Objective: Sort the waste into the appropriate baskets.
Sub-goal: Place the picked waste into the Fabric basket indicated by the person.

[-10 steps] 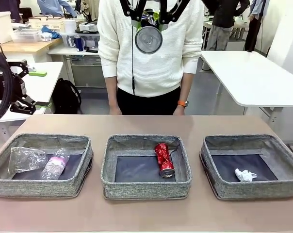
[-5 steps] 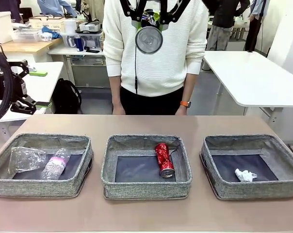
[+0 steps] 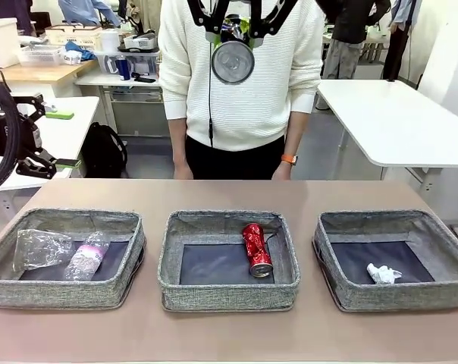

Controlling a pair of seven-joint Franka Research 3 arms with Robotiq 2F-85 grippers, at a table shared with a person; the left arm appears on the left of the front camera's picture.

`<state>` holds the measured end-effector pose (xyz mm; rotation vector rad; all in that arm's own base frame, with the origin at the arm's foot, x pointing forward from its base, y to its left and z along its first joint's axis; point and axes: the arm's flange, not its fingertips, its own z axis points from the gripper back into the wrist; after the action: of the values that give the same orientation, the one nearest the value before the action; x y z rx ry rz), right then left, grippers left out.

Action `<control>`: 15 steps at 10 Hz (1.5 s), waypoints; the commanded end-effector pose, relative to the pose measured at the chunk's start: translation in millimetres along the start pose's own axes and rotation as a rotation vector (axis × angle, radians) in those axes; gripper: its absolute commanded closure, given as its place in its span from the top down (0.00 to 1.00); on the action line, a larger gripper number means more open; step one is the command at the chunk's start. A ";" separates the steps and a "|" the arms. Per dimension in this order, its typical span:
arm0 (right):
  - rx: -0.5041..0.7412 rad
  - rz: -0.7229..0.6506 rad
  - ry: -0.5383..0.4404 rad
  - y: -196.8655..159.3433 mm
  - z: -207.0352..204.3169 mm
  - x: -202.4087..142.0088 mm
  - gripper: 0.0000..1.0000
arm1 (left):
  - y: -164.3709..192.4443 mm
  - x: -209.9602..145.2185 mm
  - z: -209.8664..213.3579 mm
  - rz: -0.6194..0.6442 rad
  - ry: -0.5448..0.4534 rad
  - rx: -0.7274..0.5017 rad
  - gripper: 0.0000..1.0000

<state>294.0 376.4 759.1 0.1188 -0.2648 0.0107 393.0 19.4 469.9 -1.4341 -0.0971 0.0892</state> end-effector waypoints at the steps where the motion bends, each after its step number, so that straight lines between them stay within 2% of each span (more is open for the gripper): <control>1: -0.001 0.004 0.000 -3.0 -0.6 -3.2 0.37 | -2.1 -1.7 -2.2 -0.003 -0.013 -0.010 1.00; 15: -0.001 0.004 0.000 -3.0 -0.6 -3.2 0.37 | -2.1 -1.7 -2.2 -0.003 -0.013 -0.010 1.00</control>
<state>294.0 376.4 759.1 0.1188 -0.2648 0.0108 393.0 19.4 469.9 -1.4341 -0.0971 0.0892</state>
